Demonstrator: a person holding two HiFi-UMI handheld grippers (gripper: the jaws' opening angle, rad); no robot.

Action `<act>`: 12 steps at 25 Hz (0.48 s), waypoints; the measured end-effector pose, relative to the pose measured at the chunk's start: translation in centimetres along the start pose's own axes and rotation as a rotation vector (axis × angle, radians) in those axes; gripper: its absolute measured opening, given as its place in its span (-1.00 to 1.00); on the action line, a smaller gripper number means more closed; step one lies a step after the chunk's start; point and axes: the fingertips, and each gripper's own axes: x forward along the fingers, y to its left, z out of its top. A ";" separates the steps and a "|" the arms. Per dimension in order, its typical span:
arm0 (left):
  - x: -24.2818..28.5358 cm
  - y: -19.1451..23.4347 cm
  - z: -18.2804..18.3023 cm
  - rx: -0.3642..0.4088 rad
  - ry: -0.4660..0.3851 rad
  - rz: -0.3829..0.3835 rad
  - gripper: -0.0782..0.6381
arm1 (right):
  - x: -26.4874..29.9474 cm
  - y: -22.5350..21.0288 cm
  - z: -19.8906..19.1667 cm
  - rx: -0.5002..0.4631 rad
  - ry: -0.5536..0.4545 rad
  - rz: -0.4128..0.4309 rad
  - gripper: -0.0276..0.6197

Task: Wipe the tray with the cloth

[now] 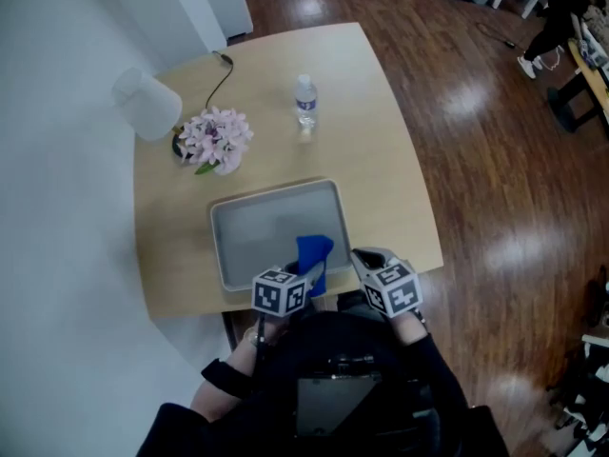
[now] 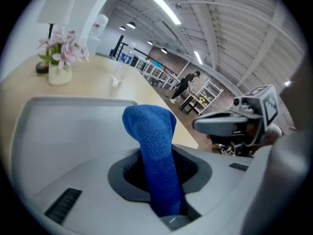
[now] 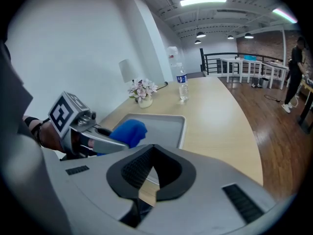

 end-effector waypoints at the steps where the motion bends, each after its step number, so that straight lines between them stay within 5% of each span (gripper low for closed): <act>1: -1.7 0.2 0.4 0.017 -0.022 0.004 -0.46 | 0.3 0.4 0.3 -0.007 -0.003 0.004 -0.90; 5: -7.7 1.8 0.6 0.017 -0.100 0.039 -0.47 | 1.4 2.2 1.5 -0.034 -0.016 0.022 -0.90; 12: -12.8 7.0 -4.1 -0.096 -0.135 0.151 -0.48 | 3.4 5.6 2.7 -0.079 -0.010 0.060 -0.90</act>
